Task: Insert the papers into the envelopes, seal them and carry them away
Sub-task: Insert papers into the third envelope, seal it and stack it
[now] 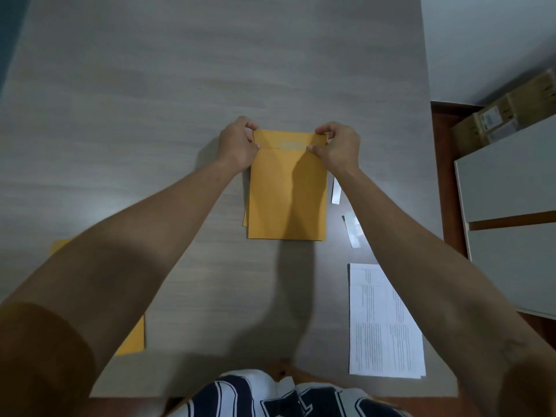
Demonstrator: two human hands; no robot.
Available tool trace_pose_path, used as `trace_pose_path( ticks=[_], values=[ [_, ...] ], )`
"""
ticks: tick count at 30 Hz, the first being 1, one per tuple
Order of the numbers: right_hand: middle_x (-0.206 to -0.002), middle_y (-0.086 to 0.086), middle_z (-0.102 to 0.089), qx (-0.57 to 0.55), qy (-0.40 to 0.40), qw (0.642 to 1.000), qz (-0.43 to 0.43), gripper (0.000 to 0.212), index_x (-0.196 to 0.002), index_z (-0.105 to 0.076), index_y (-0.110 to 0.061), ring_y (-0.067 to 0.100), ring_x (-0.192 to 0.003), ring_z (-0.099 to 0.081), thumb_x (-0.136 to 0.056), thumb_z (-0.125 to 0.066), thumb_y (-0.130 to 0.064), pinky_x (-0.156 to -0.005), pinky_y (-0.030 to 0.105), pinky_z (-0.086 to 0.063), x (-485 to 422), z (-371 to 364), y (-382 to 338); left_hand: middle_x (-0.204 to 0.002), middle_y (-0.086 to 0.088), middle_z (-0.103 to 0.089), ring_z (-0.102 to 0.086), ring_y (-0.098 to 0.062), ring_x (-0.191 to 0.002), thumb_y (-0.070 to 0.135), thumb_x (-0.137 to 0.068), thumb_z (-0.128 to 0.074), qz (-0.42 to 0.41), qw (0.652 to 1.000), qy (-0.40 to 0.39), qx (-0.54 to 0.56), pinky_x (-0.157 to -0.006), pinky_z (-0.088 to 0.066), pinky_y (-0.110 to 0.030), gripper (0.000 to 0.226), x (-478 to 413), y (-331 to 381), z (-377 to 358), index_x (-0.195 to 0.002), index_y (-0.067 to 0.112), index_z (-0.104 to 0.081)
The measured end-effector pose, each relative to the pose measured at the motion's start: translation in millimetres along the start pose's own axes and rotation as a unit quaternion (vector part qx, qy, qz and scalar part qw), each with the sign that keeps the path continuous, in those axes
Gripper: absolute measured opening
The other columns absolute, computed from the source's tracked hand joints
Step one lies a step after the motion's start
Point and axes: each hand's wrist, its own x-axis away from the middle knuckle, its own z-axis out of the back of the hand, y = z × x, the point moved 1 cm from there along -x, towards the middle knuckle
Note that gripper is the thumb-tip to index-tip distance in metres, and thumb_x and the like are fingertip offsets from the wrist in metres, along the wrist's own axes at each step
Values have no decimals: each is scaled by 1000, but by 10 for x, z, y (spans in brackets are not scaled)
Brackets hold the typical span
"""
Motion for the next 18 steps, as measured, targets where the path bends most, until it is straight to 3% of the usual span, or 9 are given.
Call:
trace_pose_path(
  ticks=[3, 7, 11, 14, 18],
  values=[
    [-103, -1, -60, -2, 8, 1000, -4, 41, -110, -72, -14, 13, -94, -54, -71, -85, -14, -88, 24, -49, -123, -57, 30, -81, 7, -59, -62, -20, -100, -4, -86, -62, 5, 1000, -5, 4, -90, -53, -31, 35, -81, 10, -33, -119, 11, -63],
    [-121, 7, -59, 13, 10, 1000, -20, 39, -111, -70, -19, 20, -107, -59, -75, -81, -14, -87, 21, -46, -167, -116, 86, -115, -6, -62, -60, -22, -109, 3, -86, -67, 11, 1000, -16, 1, -96, -51, -33, 46, -126, -33, -80, -131, 11, -56],
    [-125, 5, -53, 61, 8, 997, 45, 37, -116, -66, -16, 22, -119, -47, -80, -73, -14, -90, 19, -38, 41, -137, 88, -134, -9, -49, -48, -22, -123, 25, -84, -75, -94, 991, -22, -93, -100, -42, -30, 58, 24, -49, -68, -136, 11, -51],
    [-129, 5, -55, 136, -6, 980, 144, 40, -124, -63, -15, 24, -123, -45, -85, -68, -25, -99, 33, -43, 218, -194, 114, -147, -5, -42, -37, -23, -136, 52, -79, -74, -211, 944, -81, -238, -111, -34, -39, 79, 198, -47, -109, -143, 15, -46],
    [-143, 3, -47, 244, -84, 954, 151, 60, -139, -48, -20, 25, -133, -40, -90, -58, -53, -108, 39, -33, 347, -302, 247, -162, 0, -22, -18, -24, -148, 79, -70, -62, -220, 885, -152, -382, -117, -24, -46, 109, 288, -160, -159, -152, 16, -29]
  ],
)
